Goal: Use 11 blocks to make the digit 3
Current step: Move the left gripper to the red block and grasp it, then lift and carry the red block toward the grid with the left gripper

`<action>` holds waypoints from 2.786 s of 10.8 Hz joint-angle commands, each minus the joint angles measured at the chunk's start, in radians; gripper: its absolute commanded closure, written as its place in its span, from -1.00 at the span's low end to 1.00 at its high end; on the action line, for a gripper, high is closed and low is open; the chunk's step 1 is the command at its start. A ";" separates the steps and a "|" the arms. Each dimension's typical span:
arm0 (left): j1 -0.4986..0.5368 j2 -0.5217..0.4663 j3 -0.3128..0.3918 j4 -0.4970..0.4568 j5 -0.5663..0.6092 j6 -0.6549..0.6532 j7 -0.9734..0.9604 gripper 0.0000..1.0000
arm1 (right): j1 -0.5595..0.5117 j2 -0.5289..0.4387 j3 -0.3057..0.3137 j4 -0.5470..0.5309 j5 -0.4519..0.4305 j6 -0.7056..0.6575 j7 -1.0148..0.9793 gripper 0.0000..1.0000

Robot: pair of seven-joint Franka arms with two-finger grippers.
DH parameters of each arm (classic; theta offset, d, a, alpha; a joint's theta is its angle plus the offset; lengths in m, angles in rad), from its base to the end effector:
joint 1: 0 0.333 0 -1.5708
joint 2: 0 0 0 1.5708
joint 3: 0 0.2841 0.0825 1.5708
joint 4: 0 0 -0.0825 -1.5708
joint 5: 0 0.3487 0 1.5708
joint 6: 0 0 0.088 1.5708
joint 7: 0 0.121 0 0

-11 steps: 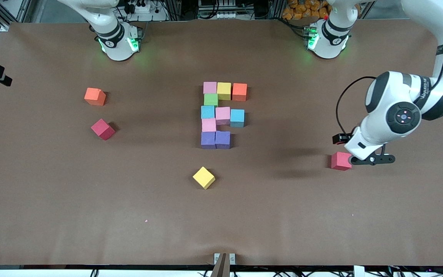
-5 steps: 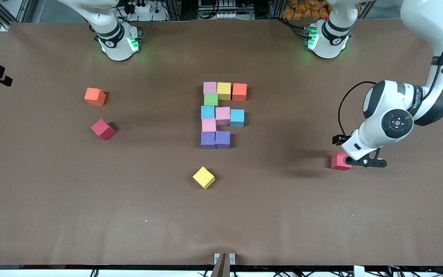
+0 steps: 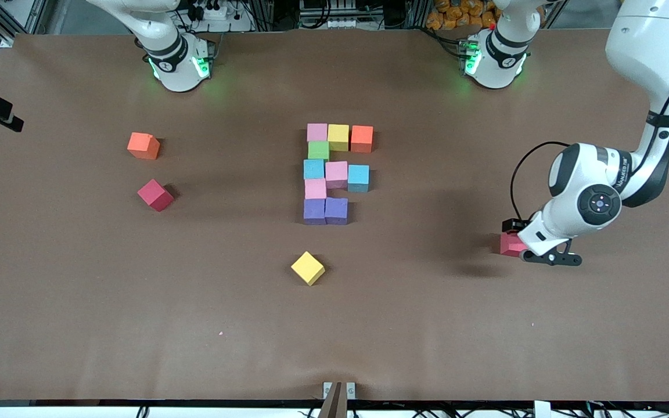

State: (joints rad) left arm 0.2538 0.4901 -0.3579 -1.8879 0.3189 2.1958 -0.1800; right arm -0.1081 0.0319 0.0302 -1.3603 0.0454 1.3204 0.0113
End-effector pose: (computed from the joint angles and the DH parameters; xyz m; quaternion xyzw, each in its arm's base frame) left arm 0.5751 -0.0396 0.2310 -0.9956 0.0515 0.0626 0.0473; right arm 0.4980 -0.0328 0.6306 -0.9983 0.0397 0.0351 0.0238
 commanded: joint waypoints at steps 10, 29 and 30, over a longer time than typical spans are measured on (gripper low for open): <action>0.005 0.110 -0.007 0.087 -0.055 0.016 -0.029 -1.00 | 0.008 0.006 -0.003 0.006 0.016 -0.001 0.016 -1.00; -0.066 0.108 -0.289 0.159 -0.077 -0.025 -0.999 0.81 | 0.008 0.008 -0.003 -0.003 0.016 -0.004 0.009 -1.00; -0.099 0.108 -0.291 0.176 -0.087 -0.025 -1.094 0.81 | 0.008 0.010 -0.004 -0.005 0.016 -0.004 0.009 -1.00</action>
State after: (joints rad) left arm 0.1986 0.6107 -0.6516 -1.7377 0.2652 2.1938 -1.1596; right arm -0.1042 0.0402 0.0308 -1.3653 0.0470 1.3204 0.0113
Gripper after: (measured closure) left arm 0.458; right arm 0.000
